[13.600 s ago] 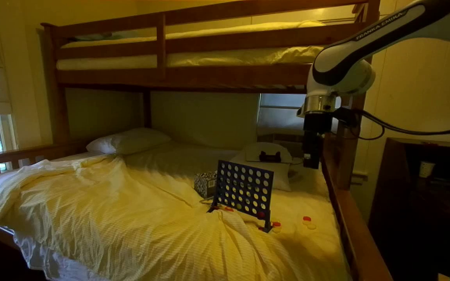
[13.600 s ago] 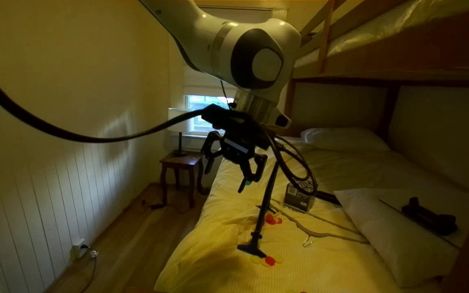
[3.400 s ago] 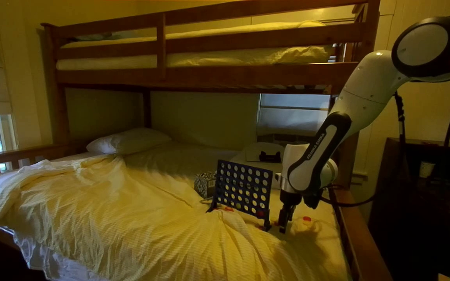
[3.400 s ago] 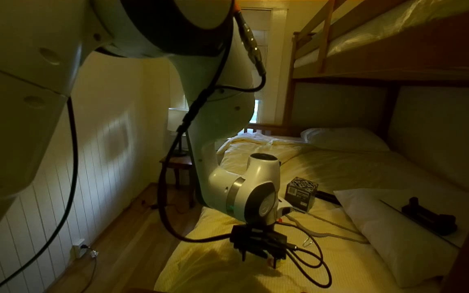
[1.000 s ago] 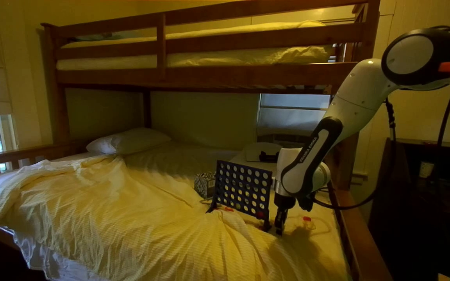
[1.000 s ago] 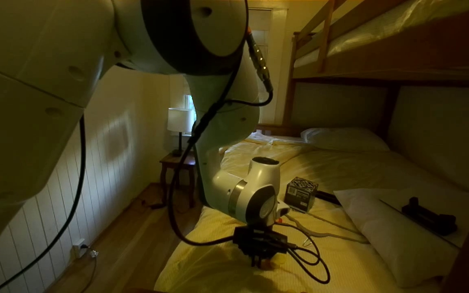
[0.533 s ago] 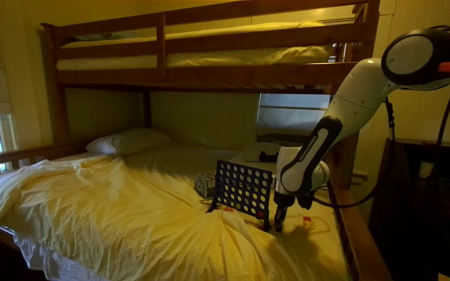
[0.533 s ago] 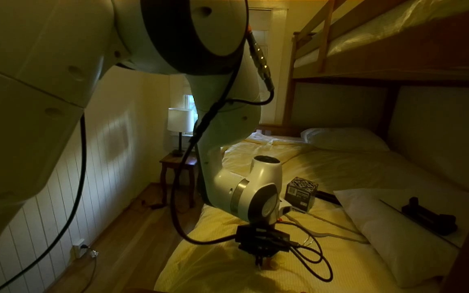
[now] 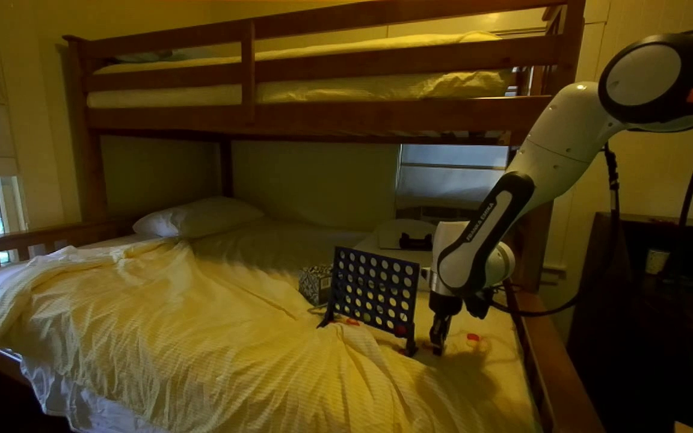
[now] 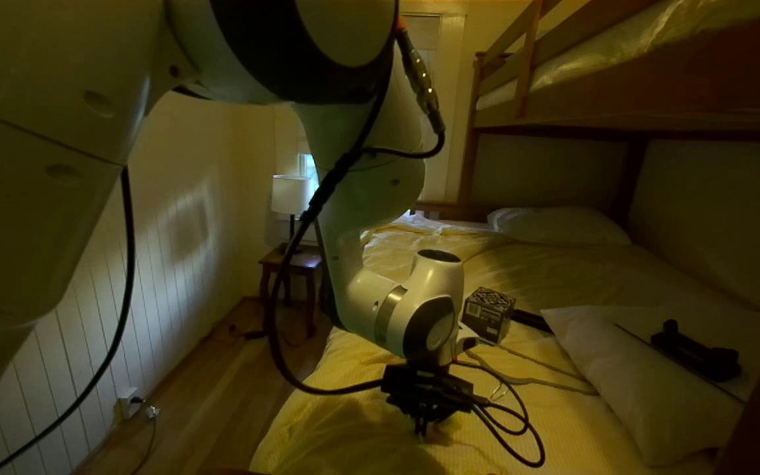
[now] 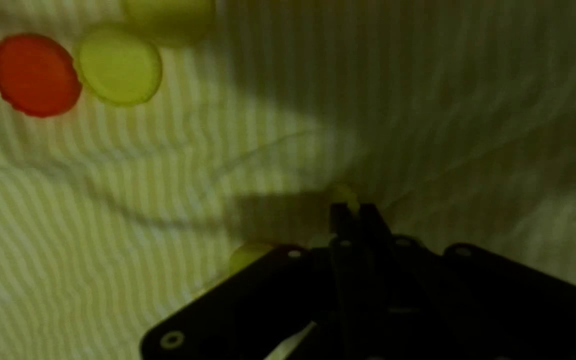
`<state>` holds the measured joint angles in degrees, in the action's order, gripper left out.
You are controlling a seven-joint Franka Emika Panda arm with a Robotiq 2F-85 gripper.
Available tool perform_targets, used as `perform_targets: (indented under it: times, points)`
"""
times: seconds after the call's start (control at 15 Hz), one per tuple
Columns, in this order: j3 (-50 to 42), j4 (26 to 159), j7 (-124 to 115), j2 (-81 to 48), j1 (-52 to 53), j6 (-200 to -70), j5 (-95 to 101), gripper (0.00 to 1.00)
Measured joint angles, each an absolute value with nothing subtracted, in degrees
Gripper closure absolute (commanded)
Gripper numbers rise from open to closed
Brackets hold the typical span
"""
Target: Pick up the object from the bed and put it in the blue object
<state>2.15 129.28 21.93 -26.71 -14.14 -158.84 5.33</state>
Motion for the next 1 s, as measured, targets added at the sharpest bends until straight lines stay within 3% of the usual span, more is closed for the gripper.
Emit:
perform_targets:
  times: [1.0]
  points:
    - [1.36, 142.50, 30.26, -4.80, -16.58, -157.30, -5.75, 0.98]
